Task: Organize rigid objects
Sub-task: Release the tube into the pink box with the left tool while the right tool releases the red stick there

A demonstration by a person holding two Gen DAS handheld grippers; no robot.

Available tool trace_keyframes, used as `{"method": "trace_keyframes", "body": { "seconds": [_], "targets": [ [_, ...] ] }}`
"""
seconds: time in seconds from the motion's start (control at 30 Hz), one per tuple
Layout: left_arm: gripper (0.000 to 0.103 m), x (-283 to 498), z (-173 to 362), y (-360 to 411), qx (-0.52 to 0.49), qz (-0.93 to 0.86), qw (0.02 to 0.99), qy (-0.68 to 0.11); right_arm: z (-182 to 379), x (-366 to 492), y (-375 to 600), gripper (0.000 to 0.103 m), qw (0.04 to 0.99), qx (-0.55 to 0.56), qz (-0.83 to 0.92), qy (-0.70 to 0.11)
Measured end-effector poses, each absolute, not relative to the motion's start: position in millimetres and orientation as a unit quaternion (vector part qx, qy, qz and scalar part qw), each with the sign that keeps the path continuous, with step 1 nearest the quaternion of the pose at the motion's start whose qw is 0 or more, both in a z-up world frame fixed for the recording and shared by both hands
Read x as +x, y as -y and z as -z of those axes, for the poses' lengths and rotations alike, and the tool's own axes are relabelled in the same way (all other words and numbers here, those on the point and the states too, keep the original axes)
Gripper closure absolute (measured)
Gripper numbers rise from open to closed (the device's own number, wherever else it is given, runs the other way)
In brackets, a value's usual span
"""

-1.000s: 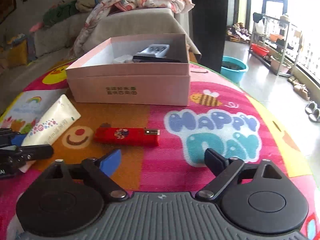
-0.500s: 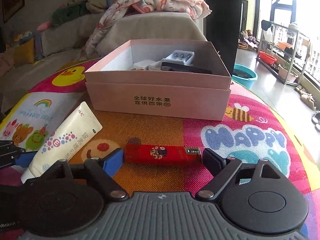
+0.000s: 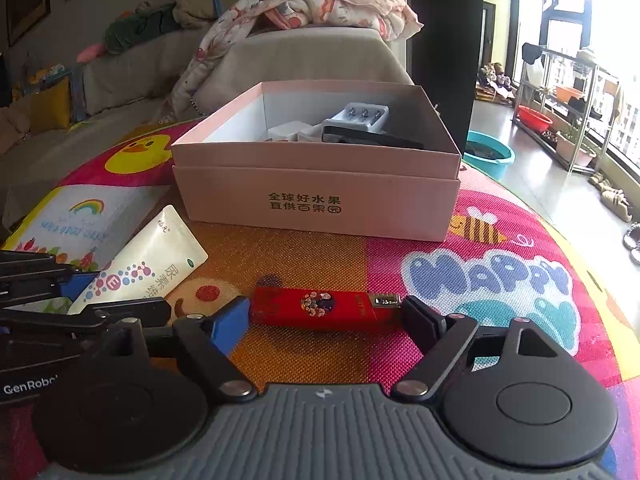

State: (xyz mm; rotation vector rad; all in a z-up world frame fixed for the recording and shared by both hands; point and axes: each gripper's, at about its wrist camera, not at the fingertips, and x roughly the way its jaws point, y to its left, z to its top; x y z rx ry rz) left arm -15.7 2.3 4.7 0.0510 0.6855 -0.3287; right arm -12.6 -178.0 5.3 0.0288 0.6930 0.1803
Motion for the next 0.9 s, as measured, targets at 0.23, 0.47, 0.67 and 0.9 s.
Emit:
{"method": "trace_keyframes", "body": {
  "seconds": [0.23,0.47,0.67,0.9],
  "targets": [
    [0.077,-50.2,-12.1,-10.1,0.016,0.203,0.920,-0.336,-9.0,-34.9,184.5,0.022,0.931,-0.010,-0.115,-0.346],
    [0.078,-85.3,-61.4,-12.2,0.004,0.234,0.932,-0.277,-45.6,-76.6,218.1,0.022,0.948,-0.018,-0.104,-0.299],
    [0.078,-93.4,-111.6,-4.9,0.016,0.240,0.948,-0.206,-91.8,-89.5,237.9,0.022,0.970,-0.014,-0.085,-0.225],
    [0.078,-84.4,-123.4,-6.2,0.000,0.246,0.946,-0.211,-94.3,-89.5,237.9,0.022,0.970,-0.008,-0.090,-0.225]
  ]
}}
